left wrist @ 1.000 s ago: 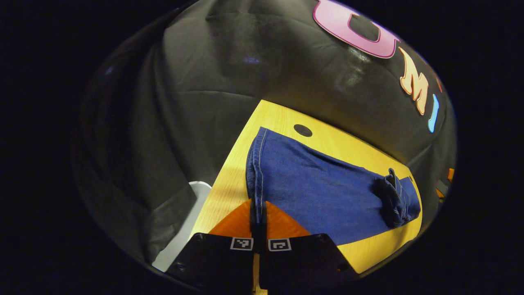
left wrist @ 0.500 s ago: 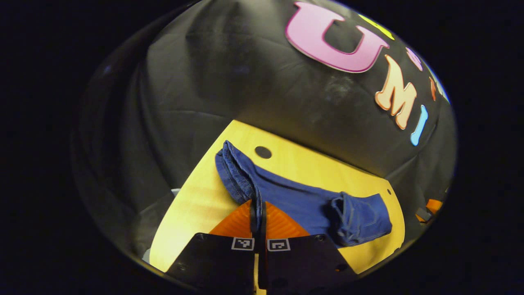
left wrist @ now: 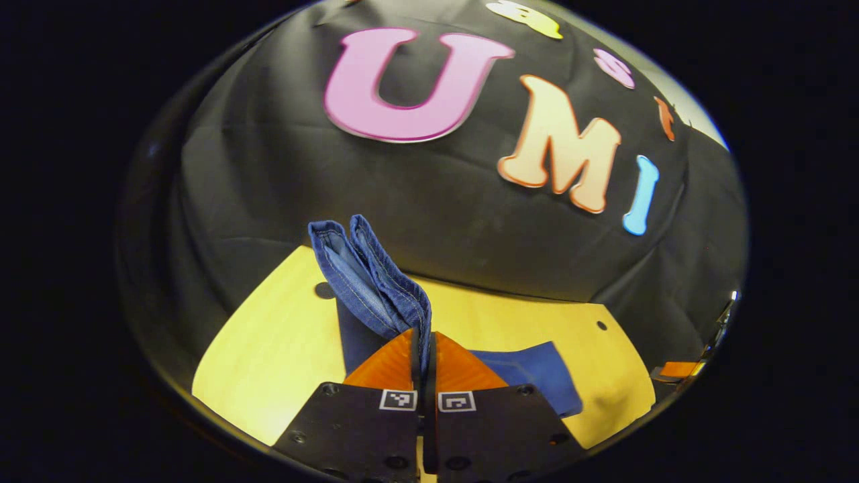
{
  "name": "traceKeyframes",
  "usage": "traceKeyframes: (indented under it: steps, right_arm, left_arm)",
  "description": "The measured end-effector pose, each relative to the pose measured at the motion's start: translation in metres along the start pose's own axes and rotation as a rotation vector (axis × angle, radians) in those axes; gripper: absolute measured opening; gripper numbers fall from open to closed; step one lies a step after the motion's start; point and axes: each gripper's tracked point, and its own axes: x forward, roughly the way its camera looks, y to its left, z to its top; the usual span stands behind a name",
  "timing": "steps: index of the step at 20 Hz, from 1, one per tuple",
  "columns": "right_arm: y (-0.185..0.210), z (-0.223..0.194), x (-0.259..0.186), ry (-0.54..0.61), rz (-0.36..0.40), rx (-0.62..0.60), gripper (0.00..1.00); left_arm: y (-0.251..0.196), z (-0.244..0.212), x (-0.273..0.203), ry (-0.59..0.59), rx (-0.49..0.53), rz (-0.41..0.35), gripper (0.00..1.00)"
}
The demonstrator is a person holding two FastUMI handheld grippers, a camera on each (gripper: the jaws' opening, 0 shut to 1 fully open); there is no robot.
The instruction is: Grasp the waist and the cuffs of the jeans and fold them to make the two legs overlap; first hold the waist and fold one-third of the jeans toward the cuffs, then hold the cuffs and fold the remaining one-third in the same direction to finish folding.
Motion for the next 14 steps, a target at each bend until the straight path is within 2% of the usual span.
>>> traceKeyframes:
  steps: [3,6,10,11,14]
  right_arm:
    - [-0.025,0.013,-0.009,-0.012,0.005,-0.005,0.97]
    - [-0.047,0.02,-0.014,-0.021,-0.008,-0.027,0.97]
    - [-0.063,0.02,-0.019,-0.023,-0.009,-0.001,0.97]
    - [-0.067,0.018,-0.02,-0.019,-0.013,0.002,0.97]
    - [-0.074,0.01,-0.026,-0.014,-0.024,-0.014,0.97]
  left_arm:
    - [-0.07,-0.01,0.011,0.024,0.04,-0.055,0.0]
    - [-0.12,-0.044,0.023,0.087,0.135,-0.079,0.0]
    - [-0.146,-0.121,0.038,0.211,0.29,-0.066,0.0]
    - [-0.168,-0.15,0.053,0.247,0.296,-0.066,0.0]
    - [-0.166,-0.185,0.064,0.3,0.276,-0.045,0.0]
